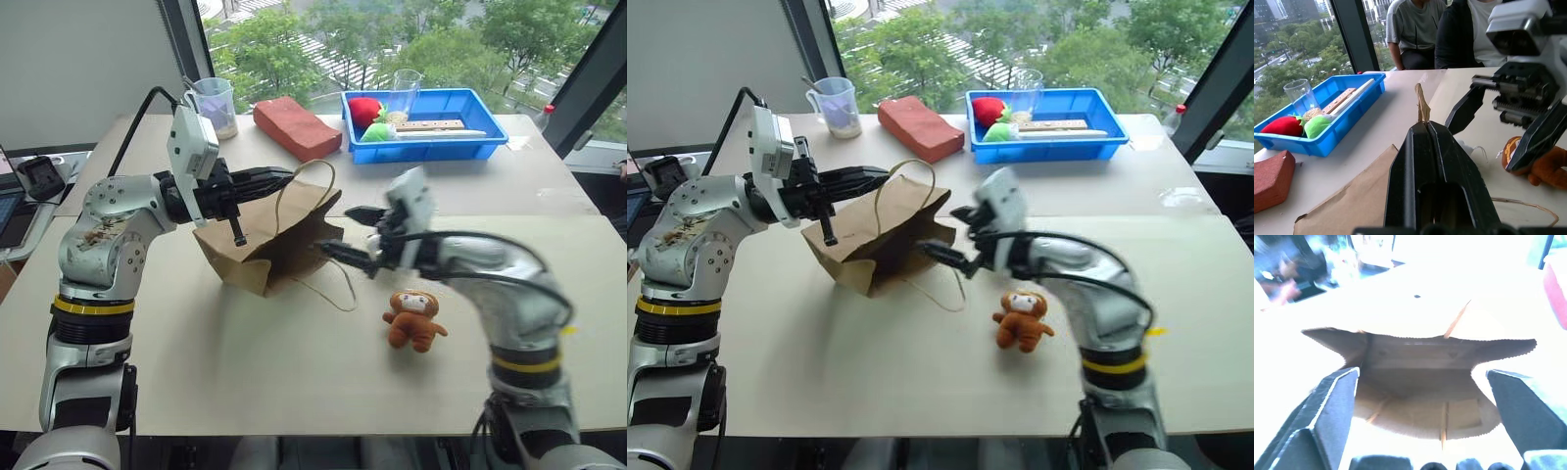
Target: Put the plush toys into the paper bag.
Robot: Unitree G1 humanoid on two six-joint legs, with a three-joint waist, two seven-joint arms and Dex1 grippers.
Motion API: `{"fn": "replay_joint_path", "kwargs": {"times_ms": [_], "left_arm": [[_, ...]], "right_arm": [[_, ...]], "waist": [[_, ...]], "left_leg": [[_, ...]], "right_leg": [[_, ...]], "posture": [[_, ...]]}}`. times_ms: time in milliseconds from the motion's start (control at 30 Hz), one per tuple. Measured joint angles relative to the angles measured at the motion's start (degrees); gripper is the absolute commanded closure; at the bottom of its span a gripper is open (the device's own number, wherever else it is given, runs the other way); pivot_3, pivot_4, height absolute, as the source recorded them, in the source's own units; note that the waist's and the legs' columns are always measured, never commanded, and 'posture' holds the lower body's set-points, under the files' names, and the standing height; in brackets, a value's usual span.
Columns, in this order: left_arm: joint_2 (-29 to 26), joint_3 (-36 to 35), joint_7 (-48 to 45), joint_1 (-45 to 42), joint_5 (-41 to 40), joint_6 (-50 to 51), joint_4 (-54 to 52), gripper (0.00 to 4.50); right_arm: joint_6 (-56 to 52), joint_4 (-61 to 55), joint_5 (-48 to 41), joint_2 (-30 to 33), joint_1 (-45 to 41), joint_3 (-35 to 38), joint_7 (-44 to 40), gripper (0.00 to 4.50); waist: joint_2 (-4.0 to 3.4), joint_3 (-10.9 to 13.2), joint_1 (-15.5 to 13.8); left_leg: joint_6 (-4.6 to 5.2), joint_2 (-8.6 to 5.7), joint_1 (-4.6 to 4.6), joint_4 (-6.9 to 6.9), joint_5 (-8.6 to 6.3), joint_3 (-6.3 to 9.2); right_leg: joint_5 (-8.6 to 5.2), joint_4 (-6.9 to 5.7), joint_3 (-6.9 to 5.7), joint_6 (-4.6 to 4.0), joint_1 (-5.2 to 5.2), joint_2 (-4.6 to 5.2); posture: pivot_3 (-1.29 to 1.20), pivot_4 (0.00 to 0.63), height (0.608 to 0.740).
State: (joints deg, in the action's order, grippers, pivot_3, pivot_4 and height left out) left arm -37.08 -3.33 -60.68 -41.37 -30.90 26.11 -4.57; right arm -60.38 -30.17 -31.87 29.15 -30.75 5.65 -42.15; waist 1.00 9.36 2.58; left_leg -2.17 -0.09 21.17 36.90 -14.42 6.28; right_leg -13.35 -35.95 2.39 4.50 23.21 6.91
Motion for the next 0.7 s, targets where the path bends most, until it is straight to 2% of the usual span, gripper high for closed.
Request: {"fn": "replay_joint_path", "kwargs": {"times_ms": [133, 167, 267, 367, 533, 633, 700], "left_arm": [[-1.9, 0.3, -3.0, 1.3, -0.7, 0.6, -0.3, 4.5], [-2.0, 0.3, -3.1, 1.3, -0.7, 0.6, -0.3, 4.5], [-3.8, 1.1, -5.8, 1.3, -1.0, 2.1, -1.8, 4.5], [-4.7, 1.1, -7.0, 1.3, -1.0, 2.7, -1.9, 4.5], [-4.7, 1.1, -7.4, 1.3, -0.9, 2.8, -2.1, 4.5], [-4.7, 1.1, -7.4, 1.3, -1.0, 2.9, -2.4, 4.5], [-4.7, 1.1, -7.4, 1.3, -1.0, 2.9, -2.5, 4.5]], "right_arm": [[1.4, -1.4, -0.1, 13.4, 12.2, 1.7, -4.5, 0.03], [1.4, -1.3, 0.0, 13.5, 12.3, 1.7, -4.6, 0.03], [8.4, 1.1, 3.9, 18.9, 19.2, 1.3, -6.8, 0.03], [13.3, 6.3, 8.0, 19.8, 22.8, -0.9, -6.7, 0.03], [17.8, 10.0, 10.3, 19.0, 22.7, -3.0, -6.0, 0.03], [18.8, 11.3, 10.3, 17.3, 22.5, -3.1, -5.8, 0.82], [18.8, 11.5, 10.2, 16.8, 22.6, -3.2, -5.9, 1.51]], "waist": [[0.04, 0.0, -0.3], [0.05, 0.0, -0.3], [0.09, 0.1, -0.2], [0.09, 0.1, -0.1], [0.09, 0.1, -0.1], [0.09, 0.1, -0.3], [0.09, 0.1, -0.4]], "left_leg": [[0.03, -0.01, 0.04, 0.03, -0.02, -0.05], [0.03, 0.0, 0.03, 0.06, -0.02, -0.08], [0.03, 0.01, -0.01, 0.12, -0.02, -0.13], [0.03, 0.01, -0.03, 0.15, -0.02, -0.14], [0.03, 0.0, -0.03, 0.16, -0.01, -0.14], [0.03, 0.0, -0.03, 0.16, -0.01, -0.13], [0.02, 0.0, -0.03, 0.17, -0.01, -0.13]], "right_leg": [[-0.01, 0.18, 0.02, 0.01, -0.04, 0.01], [-0.01, 0.21, 0.02, 0.02, -0.04, 0.01], [-0.02, 0.21, 0.05, 0.03, -0.06, 0.01], [-0.02, 0.19, 0.07, 0.02, -0.07, 0.01], [-0.02, 0.19, 0.07, 0.02, -0.08, 0.01], [-0.02, 0.2, 0.07, 0.02, -0.09, 0.01], [-0.02, 0.2, 0.07, 0.02, -0.1, 0.01]], "posture": [[0.0, 0.15, 0.74], [0.0, 0.15, 0.74], [0.0, 0.15, 0.74], [0.0, 0.15, 0.74], [0.0, 0.15, 0.74], [0.0, 0.15, 0.74], [0.0, 0.15, 0.74]]}}
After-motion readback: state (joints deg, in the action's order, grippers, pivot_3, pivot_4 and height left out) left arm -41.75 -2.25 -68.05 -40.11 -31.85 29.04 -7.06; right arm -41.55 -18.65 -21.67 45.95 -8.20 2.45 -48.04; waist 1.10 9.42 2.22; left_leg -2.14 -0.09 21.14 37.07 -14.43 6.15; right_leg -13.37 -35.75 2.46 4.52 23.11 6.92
